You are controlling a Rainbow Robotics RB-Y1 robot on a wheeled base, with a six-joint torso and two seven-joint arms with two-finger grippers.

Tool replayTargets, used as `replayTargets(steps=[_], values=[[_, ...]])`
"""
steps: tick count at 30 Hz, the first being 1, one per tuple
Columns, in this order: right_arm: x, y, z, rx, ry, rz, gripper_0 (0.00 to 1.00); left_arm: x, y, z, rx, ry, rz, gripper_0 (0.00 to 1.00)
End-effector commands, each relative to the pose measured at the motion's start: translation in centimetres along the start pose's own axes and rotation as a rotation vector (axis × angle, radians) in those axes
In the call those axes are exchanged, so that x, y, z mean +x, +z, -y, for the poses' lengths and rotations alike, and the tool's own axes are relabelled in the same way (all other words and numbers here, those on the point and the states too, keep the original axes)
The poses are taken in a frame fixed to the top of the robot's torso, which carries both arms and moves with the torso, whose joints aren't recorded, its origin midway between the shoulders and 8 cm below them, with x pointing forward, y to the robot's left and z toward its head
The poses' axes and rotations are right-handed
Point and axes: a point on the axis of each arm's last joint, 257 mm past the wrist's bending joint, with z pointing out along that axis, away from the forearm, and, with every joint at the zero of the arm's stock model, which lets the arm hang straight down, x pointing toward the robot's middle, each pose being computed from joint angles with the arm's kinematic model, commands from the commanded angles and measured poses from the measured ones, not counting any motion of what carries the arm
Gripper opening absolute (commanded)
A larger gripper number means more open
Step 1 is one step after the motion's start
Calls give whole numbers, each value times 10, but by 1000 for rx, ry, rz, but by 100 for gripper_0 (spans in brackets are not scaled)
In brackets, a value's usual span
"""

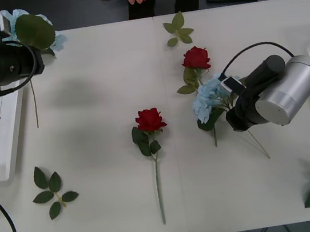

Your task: Place the red flowers into the right box and the blue flowers into the left box. If a person shows an open palm, hand one flower to the person first, then continue sorting.

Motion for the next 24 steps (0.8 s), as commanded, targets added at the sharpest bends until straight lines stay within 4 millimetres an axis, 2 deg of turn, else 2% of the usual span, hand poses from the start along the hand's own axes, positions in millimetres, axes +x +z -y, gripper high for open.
replayTargets(steps=[1, 7, 13, 18, 24], values=[[-18, -7, 0, 3, -34, 30, 0, -15, -10, 5, 11, 29, 40, 0], [-19, -7, 0, 4, -35, 33, 0, -14, -10, 6, 12, 29, 38, 0], [-30, -14, 4, 0, -30, 54, 0, -14, -10, 6, 12, 29, 38, 0], [-45, -37, 13, -31, -3, 84, 0, -14, -10, 6, 13, 29, 38, 0], [-50, -69, 31, -30, 4, 89, 0, -14, -10, 6, 15, 27, 37, 0]])
